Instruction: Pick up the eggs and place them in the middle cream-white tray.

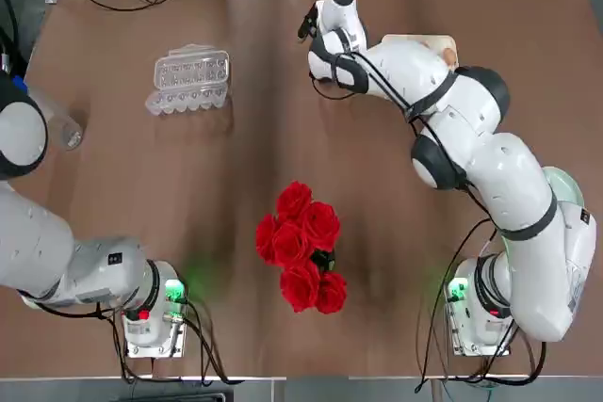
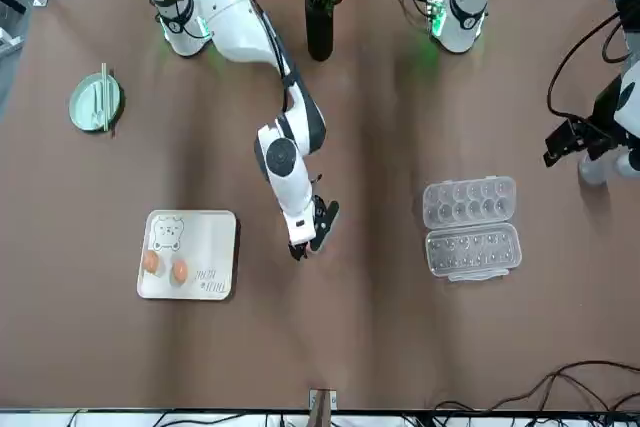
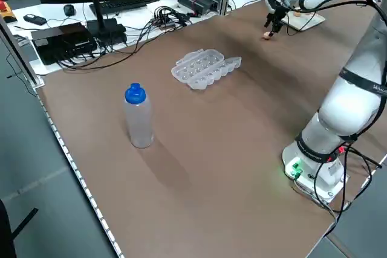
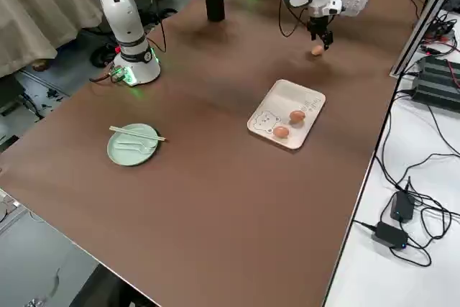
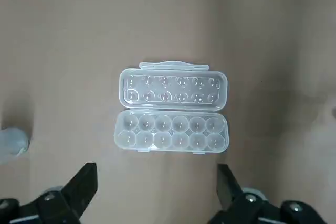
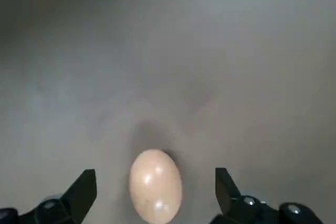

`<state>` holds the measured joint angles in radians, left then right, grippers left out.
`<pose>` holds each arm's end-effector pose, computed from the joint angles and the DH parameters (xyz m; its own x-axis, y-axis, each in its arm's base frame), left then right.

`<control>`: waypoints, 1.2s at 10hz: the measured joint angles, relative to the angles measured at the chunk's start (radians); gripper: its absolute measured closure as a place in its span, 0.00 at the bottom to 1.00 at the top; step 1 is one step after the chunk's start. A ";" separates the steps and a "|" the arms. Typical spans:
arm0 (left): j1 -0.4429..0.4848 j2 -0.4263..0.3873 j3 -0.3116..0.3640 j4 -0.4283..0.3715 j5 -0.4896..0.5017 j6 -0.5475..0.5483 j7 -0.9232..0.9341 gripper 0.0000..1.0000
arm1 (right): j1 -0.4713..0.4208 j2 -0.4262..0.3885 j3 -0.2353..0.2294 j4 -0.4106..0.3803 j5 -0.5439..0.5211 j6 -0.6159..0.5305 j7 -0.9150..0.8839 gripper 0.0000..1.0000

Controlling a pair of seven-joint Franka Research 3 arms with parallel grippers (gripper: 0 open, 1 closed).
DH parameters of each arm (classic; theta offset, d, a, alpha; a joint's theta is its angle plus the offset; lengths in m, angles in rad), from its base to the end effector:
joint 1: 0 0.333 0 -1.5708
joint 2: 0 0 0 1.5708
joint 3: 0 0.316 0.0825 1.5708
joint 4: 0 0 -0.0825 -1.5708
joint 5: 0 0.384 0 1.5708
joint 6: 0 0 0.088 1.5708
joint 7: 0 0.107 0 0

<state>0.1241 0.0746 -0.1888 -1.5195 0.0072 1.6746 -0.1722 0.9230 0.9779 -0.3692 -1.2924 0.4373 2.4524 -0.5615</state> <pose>0.5867 -0.0330 0.6167 0.9909 0.1084 0.0794 0.1071 -0.9940 0.0207 0.6082 0.4676 0.1992 0.5158 0.8243 0.2336 0.8322 -0.5468 0.0921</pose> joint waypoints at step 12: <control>0.000 0.000 0.000 0.000 0.000 0.000 0.000 0.00 | -0.011 0.025 0.003 0.005 0.000 0.013 -0.015 0.35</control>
<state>0.1243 0.0747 -0.1890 -1.5195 0.0072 1.6746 -0.1723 0.9124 1.0033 -0.3658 -1.2875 0.4375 2.4654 -0.5767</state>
